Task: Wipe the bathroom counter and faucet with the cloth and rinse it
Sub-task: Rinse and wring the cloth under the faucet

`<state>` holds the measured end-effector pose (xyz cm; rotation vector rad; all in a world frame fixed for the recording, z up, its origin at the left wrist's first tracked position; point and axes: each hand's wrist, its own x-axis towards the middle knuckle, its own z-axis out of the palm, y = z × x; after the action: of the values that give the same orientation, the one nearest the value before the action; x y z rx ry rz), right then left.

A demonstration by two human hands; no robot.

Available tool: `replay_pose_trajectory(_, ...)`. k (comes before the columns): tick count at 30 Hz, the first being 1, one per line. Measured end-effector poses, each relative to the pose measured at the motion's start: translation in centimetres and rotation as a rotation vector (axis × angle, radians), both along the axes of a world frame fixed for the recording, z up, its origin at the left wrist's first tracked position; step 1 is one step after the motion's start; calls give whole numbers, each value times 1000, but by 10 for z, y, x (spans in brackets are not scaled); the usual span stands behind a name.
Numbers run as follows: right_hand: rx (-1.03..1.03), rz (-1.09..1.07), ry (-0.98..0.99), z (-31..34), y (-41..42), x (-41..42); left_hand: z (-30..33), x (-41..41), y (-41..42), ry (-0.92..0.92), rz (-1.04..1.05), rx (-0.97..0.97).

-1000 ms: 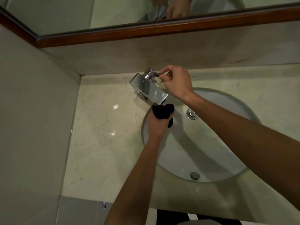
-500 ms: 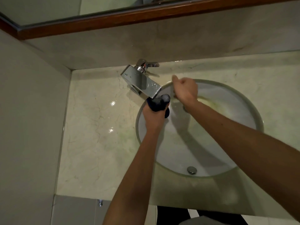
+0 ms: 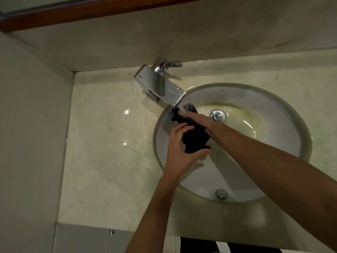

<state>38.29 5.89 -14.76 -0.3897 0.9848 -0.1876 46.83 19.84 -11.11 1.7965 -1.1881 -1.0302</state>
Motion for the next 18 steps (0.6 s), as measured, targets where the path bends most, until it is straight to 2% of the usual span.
replay_pose_trajectory(2,-199,2,164,-12,4,-4,5,1,-1,98,134,94)
replay_pose_trajectory(5,-510,-50,204,-12,14,-11,4,4,-23,286,392,287)
replay_pose_trajectory(8,-777,-34,182,-8,24,-12,-2,8,-55,400,378,342)
replay_pose_trajectory(13,-958,13,170,-6,34,-20,12,-3,-86,412,469,273)
replay_pose_trajectory(18,-1303,264,300,-9,19,-30,13,-9,-87,402,525,141)
